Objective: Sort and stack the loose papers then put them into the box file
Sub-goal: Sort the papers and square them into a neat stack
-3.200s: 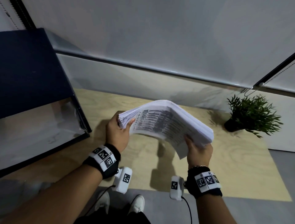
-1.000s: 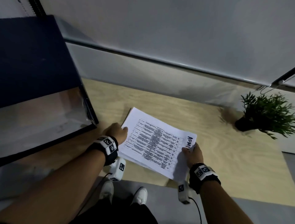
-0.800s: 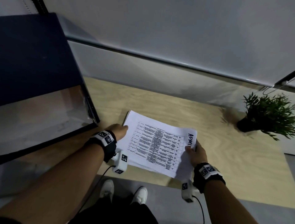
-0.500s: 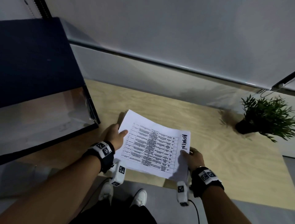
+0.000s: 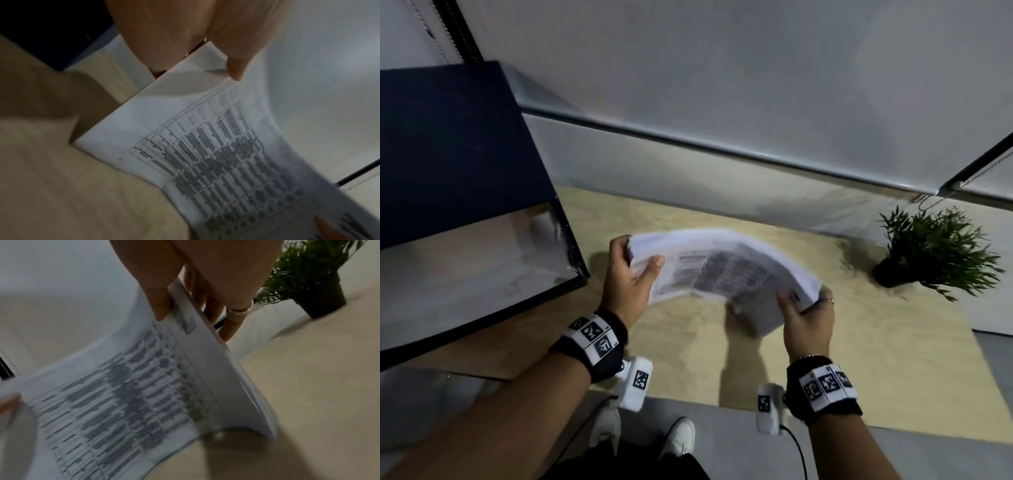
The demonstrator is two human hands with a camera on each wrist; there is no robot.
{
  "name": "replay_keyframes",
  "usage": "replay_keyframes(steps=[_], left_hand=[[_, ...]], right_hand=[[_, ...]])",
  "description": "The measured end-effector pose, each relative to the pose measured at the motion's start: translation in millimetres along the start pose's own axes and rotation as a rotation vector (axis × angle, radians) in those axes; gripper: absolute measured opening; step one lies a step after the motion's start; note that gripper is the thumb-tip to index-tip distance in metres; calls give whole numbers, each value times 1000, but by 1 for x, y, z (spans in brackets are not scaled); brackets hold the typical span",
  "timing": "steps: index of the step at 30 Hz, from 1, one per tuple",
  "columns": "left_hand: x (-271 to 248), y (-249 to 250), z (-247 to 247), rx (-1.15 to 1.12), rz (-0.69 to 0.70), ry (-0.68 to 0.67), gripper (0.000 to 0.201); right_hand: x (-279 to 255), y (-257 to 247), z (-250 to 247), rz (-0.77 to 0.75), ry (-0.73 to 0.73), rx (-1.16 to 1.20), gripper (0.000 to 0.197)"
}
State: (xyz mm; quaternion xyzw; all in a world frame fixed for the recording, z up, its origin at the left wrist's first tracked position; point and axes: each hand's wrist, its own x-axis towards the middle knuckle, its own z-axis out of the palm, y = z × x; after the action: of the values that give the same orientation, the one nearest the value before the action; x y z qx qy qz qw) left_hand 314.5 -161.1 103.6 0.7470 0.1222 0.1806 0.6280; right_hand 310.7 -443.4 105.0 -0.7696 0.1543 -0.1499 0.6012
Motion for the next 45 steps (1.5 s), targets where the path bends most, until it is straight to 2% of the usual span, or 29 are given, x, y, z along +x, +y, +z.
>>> replay_keyframes(steps=[2,5,9,11,15,18,24,26,28,31,33,35,37,41,45], left_hand=[[-2,1,1,-7,-37,21,46],[5,5,3,-78,-12,44,28],[11,14,6,-116,21,108,1],[13,15,8,-122,2,113,6],[17,18,10,-76,23,135,8],[17,22,10,2,63,132,5],[20,21,9,80,28,134,7],[20,27,8,152,88,139,9],[21,33,8,299,226,95,10],[18,43,9,821,369,-35,44],[18,46,11,1065,411,-128,50],[19,48,14,1141,435,-173,36],[24,50,17,1173,452,-198,26],[29,58,22,1209,460,-301,21],[24,60,21,1254,458,-368,23]], right_hand=[[-6,0,1,11,6,14,48],[-6,-5,1,-24,17,42,50],[-2,-19,-3,-99,17,50,31],[0,-28,-4,-157,4,37,17],[8,-28,-4,-123,-13,74,17],[8,-26,-5,-114,-56,9,12],[8,-30,-10,-170,-122,-157,25],[11,-33,-11,-198,-140,-283,31],[13,-38,-13,-250,-150,-394,38],[18,-39,-13,-385,-163,-625,38],[19,-43,-11,-433,-174,-839,40],[19,-48,-8,-394,-187,-986,42],[19,-50,-6,-379,-200,-1029,31],[20,-50,-5,-397,-227,-963,15],[18,-45,-9,-405,-211,-964,17]])
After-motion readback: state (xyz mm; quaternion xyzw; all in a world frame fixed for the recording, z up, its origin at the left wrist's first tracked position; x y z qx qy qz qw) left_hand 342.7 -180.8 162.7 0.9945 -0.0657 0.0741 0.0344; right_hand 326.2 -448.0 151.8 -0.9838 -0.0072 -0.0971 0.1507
